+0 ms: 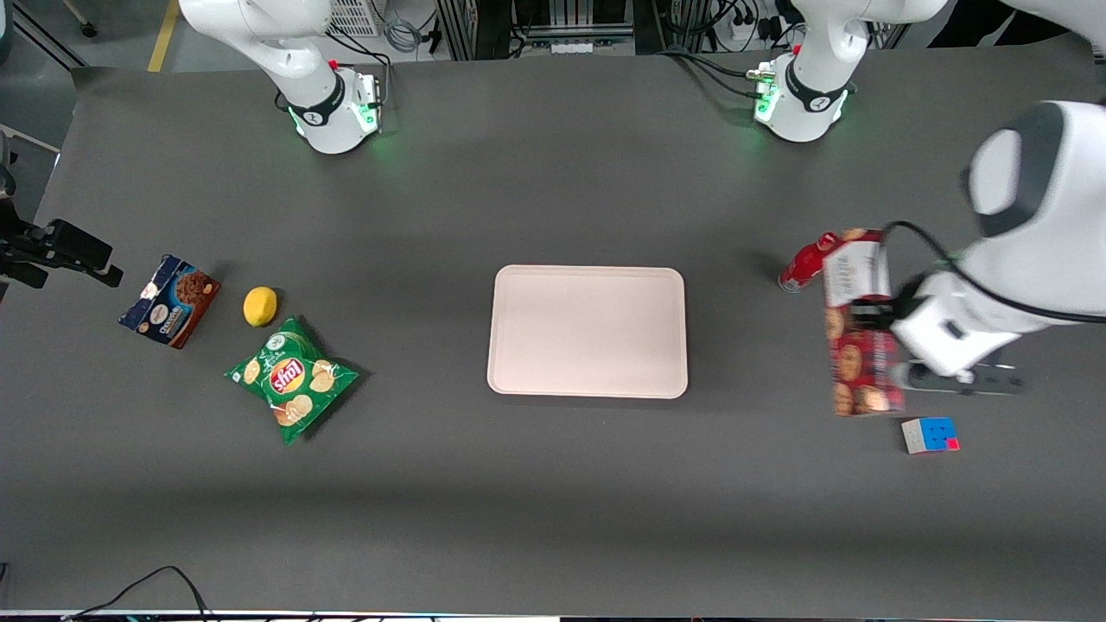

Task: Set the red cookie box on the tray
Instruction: 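Carry the held box with the left gripper over the white tray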

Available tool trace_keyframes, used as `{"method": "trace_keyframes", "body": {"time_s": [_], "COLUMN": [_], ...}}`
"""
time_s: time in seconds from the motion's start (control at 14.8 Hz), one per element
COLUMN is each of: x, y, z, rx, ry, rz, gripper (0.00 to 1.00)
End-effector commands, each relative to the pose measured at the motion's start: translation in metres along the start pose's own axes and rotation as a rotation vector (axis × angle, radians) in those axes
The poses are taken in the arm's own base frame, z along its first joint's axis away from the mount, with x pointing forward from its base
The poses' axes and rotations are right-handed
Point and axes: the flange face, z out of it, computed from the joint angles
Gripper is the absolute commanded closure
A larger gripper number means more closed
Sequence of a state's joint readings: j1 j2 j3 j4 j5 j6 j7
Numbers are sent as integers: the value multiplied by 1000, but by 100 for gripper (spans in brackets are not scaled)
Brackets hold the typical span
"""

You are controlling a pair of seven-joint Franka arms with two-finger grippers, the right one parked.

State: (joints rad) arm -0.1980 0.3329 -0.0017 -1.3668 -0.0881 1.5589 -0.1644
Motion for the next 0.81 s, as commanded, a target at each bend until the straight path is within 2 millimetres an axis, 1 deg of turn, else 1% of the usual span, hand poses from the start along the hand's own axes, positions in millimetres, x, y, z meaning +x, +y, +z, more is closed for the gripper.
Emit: {"method": "trace_keyframes", "body": {"time_s": [0.0, 0.07, 0.14, 0.27, 0.47, 0.68, 0.74], "x": [-16, -19, -22, -32, -55, -78, -82], "y": [70, 91, 107, 142, 193, 229, 236], "z": [9, 21, 32, 60, 91, 123, 134], "rx": [-10, -19, -25, -18, 9, 59, 72], "ry": [2, 1, 11, 31, 65, 112, 125], "rz": [-79, -99, -114, -130, -159, -80, -77], "gripper": [100, 100, 100, 100, 100, 100, 100]}}
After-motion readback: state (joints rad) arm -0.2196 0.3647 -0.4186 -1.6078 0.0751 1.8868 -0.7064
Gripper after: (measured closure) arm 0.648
